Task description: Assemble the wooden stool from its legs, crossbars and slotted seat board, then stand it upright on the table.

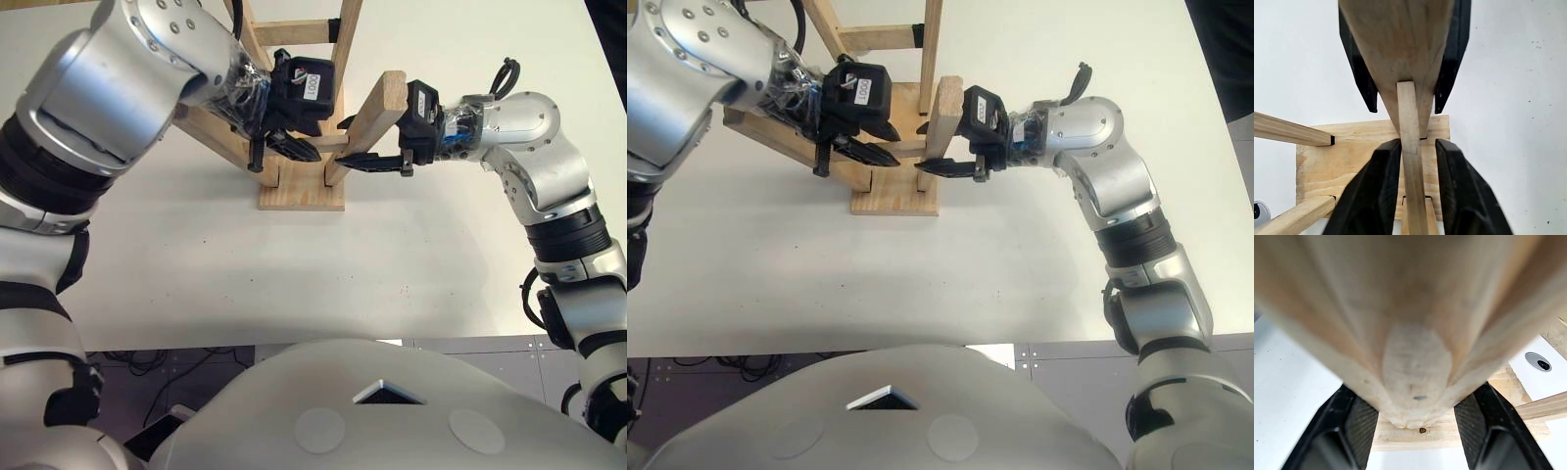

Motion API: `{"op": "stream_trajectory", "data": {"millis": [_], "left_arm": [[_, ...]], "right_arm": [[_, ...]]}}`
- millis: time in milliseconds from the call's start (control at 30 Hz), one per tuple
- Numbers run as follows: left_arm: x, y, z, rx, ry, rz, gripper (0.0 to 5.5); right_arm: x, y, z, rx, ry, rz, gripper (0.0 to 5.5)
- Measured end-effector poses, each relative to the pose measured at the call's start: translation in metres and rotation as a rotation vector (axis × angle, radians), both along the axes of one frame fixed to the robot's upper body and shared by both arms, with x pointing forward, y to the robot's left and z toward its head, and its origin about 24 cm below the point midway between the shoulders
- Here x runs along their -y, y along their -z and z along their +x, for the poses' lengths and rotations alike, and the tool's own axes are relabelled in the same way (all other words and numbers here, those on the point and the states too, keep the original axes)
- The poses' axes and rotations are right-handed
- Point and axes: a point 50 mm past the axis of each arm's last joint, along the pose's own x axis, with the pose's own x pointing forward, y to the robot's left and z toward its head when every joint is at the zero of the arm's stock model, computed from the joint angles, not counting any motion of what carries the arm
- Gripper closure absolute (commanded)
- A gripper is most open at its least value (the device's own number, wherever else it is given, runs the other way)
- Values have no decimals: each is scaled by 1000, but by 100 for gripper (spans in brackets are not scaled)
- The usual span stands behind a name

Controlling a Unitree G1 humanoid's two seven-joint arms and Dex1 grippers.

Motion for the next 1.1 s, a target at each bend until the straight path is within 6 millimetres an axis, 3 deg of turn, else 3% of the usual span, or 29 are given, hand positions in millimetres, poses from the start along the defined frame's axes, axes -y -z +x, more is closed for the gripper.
{"op": "stream_trajectory", "data": {"millis": [167, 533, 1100], "left_arm": [[1, 3, 5, 37, 0, 14, 512], [10, 16, 5, 72, 46, 72, 512], [8, 12, 7, 25, -18, 60, 513]], "right_arm": [[0, 1, 0, 4, 25, 3, 347], [0, 3, 0, -7, 48, -13, 347], [-16, -10, 7, 14, 6, -94, 347]]}}
